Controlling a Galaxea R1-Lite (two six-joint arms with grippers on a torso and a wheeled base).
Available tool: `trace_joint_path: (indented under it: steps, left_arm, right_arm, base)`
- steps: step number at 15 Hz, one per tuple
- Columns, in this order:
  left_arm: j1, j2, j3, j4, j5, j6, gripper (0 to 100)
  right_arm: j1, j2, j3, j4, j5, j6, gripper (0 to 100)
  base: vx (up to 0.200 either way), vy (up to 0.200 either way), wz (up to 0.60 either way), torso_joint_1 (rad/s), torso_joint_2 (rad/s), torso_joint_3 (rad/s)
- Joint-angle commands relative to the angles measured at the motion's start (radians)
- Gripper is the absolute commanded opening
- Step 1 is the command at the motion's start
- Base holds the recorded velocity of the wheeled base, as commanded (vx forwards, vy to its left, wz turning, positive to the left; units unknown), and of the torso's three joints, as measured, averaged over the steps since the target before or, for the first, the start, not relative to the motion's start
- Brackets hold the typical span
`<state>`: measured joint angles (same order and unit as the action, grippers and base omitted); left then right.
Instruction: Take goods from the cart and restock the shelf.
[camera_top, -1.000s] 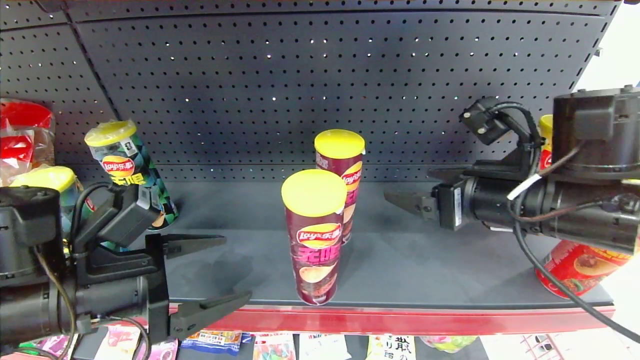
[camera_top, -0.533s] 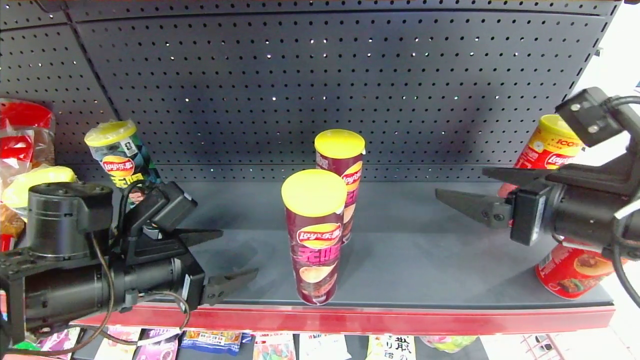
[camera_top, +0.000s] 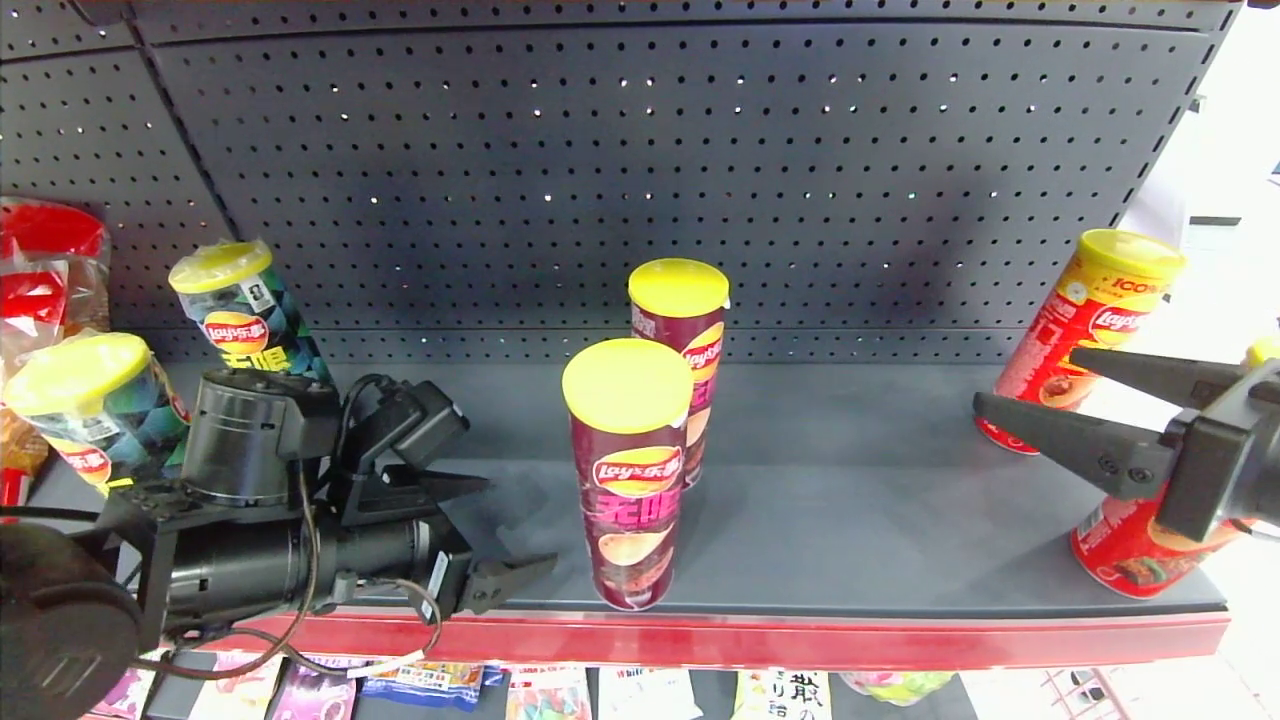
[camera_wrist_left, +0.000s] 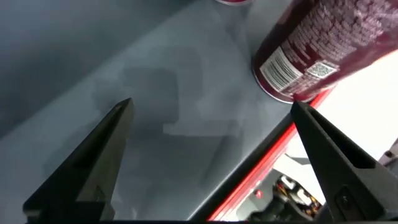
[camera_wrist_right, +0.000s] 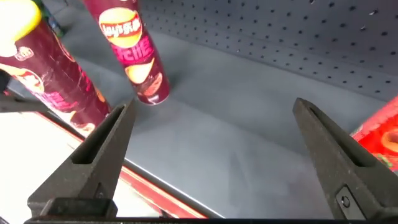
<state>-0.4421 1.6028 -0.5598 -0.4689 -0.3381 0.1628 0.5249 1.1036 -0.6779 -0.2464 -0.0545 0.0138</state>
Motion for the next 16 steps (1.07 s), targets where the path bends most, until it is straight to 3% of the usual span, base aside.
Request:
trace_joint_path:
  steps: [1,13,16]
  left_arm:
    - [-0.017,0.014,-0.014,0.006,-0.001,0.0,100]
    - [-0.036,0.063,-0.068,0.032,-0.001,0.001,100]
    - [-0.035,0.069,-0.071,0.036,0.031,0.001,100]
  right_arm:
    - [-0.005,-0.016,0.004,-0.001,0.001,0.002,100]
    - [-0.006,-0.036,0.003,0.001,0.001,0.014,100]
    - [-0.006,-0.036,0.003,0.001,-0.001,0.014,100]
  base:
    - [0.0,0.0,0.0,0.0,0.0,0.0]
    - [0.0,0.0,0.0,0.0,0.0,0.0]
    - [0.0,0.0,0.0,0.0,0.0,0.0]
